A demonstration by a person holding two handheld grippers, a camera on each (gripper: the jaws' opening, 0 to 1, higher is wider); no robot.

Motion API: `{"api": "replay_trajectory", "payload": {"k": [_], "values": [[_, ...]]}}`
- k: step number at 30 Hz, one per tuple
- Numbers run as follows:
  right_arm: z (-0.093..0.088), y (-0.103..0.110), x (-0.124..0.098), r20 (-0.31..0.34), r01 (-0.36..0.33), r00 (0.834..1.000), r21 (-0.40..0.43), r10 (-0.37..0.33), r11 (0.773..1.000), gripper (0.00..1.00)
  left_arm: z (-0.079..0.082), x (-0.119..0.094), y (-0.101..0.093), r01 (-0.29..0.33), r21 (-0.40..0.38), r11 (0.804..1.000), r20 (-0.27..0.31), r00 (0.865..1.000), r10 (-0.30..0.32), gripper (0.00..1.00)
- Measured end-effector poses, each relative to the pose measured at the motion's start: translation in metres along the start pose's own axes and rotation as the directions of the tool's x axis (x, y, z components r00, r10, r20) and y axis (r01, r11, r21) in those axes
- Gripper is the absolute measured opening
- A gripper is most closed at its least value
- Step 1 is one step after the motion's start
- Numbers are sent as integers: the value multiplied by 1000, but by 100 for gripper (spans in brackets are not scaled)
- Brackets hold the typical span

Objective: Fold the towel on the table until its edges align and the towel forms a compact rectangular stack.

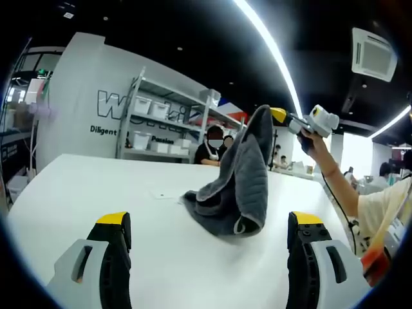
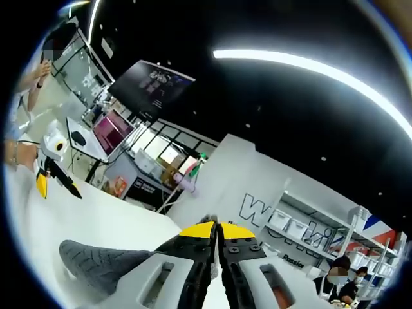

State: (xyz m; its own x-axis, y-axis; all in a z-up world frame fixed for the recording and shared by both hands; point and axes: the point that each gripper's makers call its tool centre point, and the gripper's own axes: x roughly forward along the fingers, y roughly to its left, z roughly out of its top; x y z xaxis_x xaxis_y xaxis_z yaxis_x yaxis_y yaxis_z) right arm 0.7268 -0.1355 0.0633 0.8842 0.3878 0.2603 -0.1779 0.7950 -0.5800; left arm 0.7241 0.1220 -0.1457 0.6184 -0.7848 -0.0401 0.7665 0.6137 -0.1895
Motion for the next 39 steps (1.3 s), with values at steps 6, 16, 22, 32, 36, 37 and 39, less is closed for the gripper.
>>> {"api": "replay_trajectory", "payload": {"k": [6, 16, 22, 32, 36, 37, 39], "values": [[22, -7, 8, 28, 10, 1000, -18, -10, 1000, 0, 3, -2, 3, -4, 2, 1000, 7, 1000, 4, 100], [51, -19, 15, 70, 38, 997, -37, -36, 999, 0, 8, -5, 5, -10, 1, 1000, 22, 1000, 10, 100], [72, -31, 17, 106, 62, 993, -47, -57, 997, 0, 8, -6, 4, -8, 3, 1000, 26, 1000, 8, 100], [117, -46, -2, 240, 153, 962, -72, -132, 986, 0, 9, -6, 0, -4, 5, 1000, 35, 999, 4, 100], [119, -43, -3, 249, 159, 959, -90, -132, 983, 0, 8, -6, 0, -5, 3, 1000, 32, 999, 5, 100], [117, -40, -2, 246, 152, 961, -95, -125, 984, 0, 8, -6, 0, -5, 3, 1000, 32, 999, 5, 100], [112, -34, 0, 234, 137, 966, -103, -110, 985, 0, 7, -6, 0, -4, 2, 1000, 30, 1000, 4, 100]]}}
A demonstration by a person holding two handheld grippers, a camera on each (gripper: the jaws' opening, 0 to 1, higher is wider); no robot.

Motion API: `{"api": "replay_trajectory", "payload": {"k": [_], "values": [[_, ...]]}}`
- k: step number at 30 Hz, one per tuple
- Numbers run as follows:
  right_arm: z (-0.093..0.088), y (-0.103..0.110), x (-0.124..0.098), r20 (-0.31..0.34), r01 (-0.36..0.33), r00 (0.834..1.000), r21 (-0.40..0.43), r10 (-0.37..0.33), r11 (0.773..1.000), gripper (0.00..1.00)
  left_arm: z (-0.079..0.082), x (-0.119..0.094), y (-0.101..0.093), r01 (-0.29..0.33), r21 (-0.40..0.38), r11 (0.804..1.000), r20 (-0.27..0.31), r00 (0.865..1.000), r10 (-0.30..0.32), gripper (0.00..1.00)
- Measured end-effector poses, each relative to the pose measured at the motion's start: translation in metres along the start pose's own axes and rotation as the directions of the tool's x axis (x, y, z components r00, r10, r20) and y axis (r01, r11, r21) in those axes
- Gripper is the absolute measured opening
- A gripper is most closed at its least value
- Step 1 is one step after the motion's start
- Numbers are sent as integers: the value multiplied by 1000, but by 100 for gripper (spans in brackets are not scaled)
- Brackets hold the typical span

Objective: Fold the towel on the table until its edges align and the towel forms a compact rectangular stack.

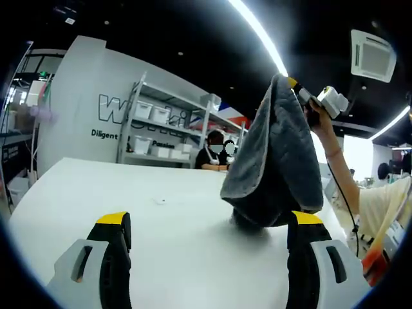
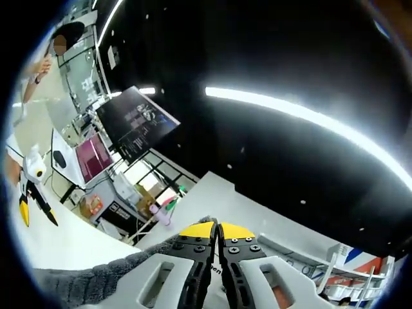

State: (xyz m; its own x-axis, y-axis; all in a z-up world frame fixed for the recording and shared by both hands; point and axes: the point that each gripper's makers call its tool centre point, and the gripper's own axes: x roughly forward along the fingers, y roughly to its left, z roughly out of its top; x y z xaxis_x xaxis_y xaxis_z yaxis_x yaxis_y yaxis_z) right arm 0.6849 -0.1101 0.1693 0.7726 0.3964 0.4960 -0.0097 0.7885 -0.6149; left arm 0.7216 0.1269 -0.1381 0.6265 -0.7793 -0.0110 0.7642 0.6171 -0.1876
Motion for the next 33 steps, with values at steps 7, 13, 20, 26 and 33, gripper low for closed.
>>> {"api": "replay_trajectory", "payload": {"k": [7, 13, 20, 26, 33], "values": [[-34, 20, 3, -51, -35, 998, 27, 36, 999, 0, -1, 1, 1, 0, -5, 1000, -3, 1000, 0, 100], [-64, 38, 4, -118, -86, 989, 51, 91, 995, 0, -2, 1, 3, -1, -8, 1000, -6, 1000, 1, 100], [-93, 51, -3, -171, -116, 977, 84, 129, 990, 0, -5, 1, 2, -3, -8, 1000, -15, 1000, 3, 100], [-105, 53, -14, -196, -127, 970, 102, 145, 987, 0, -7, 1, 0, -3, -7, 1000, -16, 1000, 3, 100], [-115, 62, -47, -244, -166, 948, 166, 204, 972, 0, -10, 3, 0, -2, -8, 1000, -29, 1000, 2, 100]]}}
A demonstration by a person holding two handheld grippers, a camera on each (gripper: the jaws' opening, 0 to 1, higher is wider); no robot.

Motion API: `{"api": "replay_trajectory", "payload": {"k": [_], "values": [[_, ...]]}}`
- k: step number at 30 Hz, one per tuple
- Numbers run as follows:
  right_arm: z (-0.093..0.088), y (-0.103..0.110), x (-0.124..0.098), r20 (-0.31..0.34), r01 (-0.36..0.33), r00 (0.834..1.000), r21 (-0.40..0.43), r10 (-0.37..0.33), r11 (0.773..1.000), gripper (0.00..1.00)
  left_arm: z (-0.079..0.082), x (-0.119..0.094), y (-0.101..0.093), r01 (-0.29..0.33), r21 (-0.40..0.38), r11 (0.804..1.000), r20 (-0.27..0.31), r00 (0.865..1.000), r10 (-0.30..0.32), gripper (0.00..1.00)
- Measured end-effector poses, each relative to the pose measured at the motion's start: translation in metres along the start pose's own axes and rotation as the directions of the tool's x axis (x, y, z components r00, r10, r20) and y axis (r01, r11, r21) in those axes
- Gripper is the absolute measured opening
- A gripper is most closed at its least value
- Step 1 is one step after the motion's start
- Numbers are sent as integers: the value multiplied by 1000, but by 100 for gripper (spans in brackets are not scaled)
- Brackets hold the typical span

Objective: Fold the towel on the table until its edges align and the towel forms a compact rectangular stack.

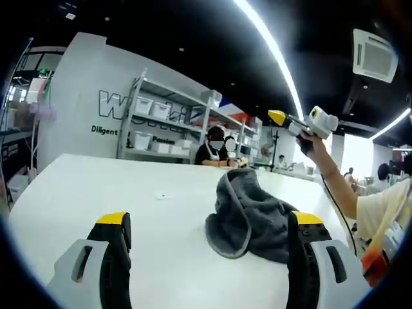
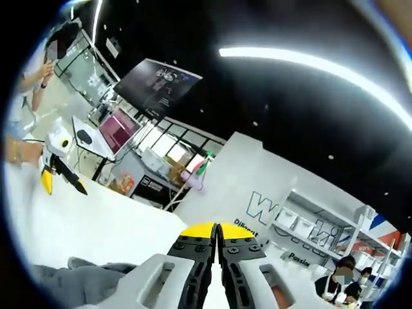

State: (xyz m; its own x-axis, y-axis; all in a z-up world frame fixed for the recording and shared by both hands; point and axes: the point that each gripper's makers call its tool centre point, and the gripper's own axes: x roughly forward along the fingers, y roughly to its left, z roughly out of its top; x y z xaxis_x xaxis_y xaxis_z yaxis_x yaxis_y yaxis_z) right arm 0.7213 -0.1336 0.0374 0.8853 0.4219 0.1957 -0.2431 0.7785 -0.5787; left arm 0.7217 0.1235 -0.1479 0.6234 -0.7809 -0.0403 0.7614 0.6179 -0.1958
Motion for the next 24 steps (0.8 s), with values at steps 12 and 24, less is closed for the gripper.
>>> {"api": "replay_trajectory", "payload": {"k": [12, 24], "values": [[-48, 13, -64, -120, -48, 991, 110, 61, 993, 31, -8, 4, 0, 2, 4, 1000, -34, 999, -2, 100], [-119, 39, -110, -229, -38, 968, 263, 101, 964, 55, -24, 7, 2, -10, 29, 1000, -105, 994, 12, 100]]}}
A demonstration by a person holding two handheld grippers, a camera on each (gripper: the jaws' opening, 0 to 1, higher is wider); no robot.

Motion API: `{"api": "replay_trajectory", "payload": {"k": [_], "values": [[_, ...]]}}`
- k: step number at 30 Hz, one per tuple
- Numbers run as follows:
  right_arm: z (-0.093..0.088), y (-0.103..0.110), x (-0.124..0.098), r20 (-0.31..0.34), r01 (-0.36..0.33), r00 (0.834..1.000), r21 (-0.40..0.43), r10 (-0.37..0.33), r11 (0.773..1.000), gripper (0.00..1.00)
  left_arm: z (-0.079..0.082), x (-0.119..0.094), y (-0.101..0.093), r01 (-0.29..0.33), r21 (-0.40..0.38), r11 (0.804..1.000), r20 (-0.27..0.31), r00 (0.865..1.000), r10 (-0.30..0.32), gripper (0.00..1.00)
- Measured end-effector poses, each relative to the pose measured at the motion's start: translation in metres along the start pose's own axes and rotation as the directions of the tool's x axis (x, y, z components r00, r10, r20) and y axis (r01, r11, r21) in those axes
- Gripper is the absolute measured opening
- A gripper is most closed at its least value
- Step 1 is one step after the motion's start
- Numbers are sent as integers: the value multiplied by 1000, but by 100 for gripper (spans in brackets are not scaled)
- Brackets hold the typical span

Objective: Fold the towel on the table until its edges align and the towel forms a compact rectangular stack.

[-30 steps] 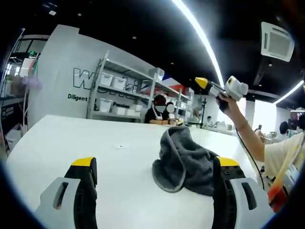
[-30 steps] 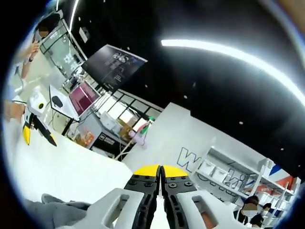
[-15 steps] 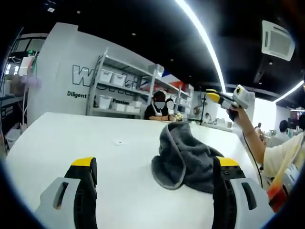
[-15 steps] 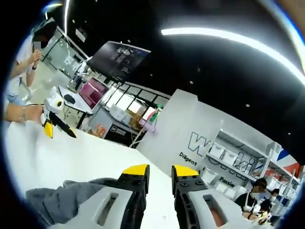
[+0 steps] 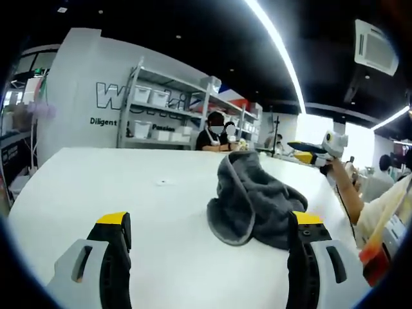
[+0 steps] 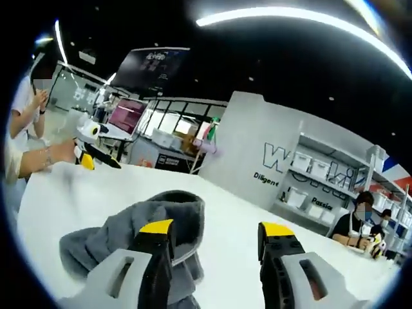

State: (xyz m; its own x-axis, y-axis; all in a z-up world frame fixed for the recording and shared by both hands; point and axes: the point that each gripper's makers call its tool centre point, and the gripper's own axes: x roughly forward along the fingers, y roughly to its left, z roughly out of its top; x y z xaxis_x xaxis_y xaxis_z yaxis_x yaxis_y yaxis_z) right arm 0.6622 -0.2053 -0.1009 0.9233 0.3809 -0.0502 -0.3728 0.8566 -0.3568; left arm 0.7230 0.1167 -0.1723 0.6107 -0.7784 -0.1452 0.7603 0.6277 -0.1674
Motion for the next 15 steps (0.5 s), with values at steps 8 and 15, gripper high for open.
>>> {"api": "replay_trajectory", "payload": {"k": [8, 15], "values": [[-49, 26, 5, -102, -103, 988, 101, 113, 989, 84, -7, -1, 11, -35, 7, 999, -35, 999, 35, 100], [-63, 36, -4, -135, -163, 974, 130, 180, 978, 99, -10, 1, 7, -38, 38, 999, -51, 998, 40, 100]]}}
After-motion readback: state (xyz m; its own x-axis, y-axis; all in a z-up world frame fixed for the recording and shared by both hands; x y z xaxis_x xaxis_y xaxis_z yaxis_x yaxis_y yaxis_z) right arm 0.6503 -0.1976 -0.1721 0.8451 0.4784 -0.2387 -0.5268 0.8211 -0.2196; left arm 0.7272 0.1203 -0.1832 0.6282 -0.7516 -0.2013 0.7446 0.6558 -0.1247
